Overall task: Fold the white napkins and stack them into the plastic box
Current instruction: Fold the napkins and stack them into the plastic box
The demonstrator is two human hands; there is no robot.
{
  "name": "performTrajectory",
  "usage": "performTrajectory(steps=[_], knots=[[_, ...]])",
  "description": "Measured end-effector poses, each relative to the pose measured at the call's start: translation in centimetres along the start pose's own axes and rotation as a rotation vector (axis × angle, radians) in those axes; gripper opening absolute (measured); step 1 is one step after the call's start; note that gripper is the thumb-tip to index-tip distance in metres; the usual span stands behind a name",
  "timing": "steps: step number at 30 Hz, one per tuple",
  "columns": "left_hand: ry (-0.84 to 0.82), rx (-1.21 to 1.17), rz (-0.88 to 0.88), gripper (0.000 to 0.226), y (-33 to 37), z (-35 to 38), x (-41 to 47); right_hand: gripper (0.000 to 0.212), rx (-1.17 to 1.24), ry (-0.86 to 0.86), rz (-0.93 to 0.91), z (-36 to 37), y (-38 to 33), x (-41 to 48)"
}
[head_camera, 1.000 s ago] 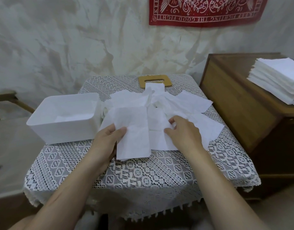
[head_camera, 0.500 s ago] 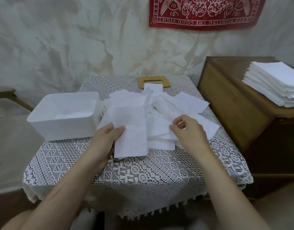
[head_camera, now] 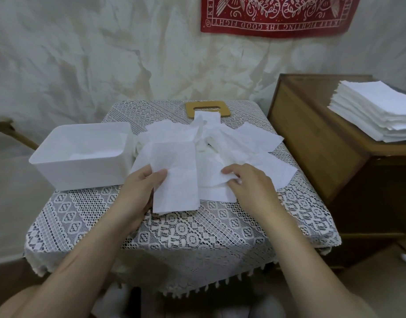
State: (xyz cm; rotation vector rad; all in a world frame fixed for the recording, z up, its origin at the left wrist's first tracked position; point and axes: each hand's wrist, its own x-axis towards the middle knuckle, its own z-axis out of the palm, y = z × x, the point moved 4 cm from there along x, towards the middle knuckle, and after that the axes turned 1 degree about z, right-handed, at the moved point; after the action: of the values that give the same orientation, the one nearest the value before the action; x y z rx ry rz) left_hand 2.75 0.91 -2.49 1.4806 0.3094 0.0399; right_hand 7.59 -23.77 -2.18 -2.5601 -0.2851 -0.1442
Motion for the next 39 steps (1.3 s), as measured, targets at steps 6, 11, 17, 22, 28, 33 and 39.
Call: performTrajectory(steps=[6,11,17,22,28,33,39], knots=[[-0.001,-0.019,0.0,0.02,0.2,-0.1,-0.1,0.02,0.112,0.229,0.008,-2.0,-0.6,0.0],[-0.017,-0.032,0.009,0.02,0.4,0.0,-0.3,0.01,0.965,0.084,0.365,-3.1,-0.1,-0.9],[-0.025,-0.054,0.003,0.018,0.5,0.3,-0.4,0.02,0.524,0.014,0.351,-2.1,2.0,-0.1],[-0.048,-0.077,0.003,0.017,0.5,0.8,-0.5,0.032,0.229,0.132,0.247,-2.8,1.2,0.2],[-0.043,-0.099,0.005,0.016,0.4,1.0,-0.5,0.013,0.984,0.05,0.151,-4.4,-2.2,-0.9],[-0.071,-0.152,-0.017,0.021,0.1,1.7,-0.5,0.014,1.109,-0.078,0.18,-2.3,-4.5,-1.0],[-0.113,-0.202,-0.028,0.029,-0.1,2.1,-0.5,0.009,0.916,-0.055,0.174,0.5,-5.5,-0.9]])
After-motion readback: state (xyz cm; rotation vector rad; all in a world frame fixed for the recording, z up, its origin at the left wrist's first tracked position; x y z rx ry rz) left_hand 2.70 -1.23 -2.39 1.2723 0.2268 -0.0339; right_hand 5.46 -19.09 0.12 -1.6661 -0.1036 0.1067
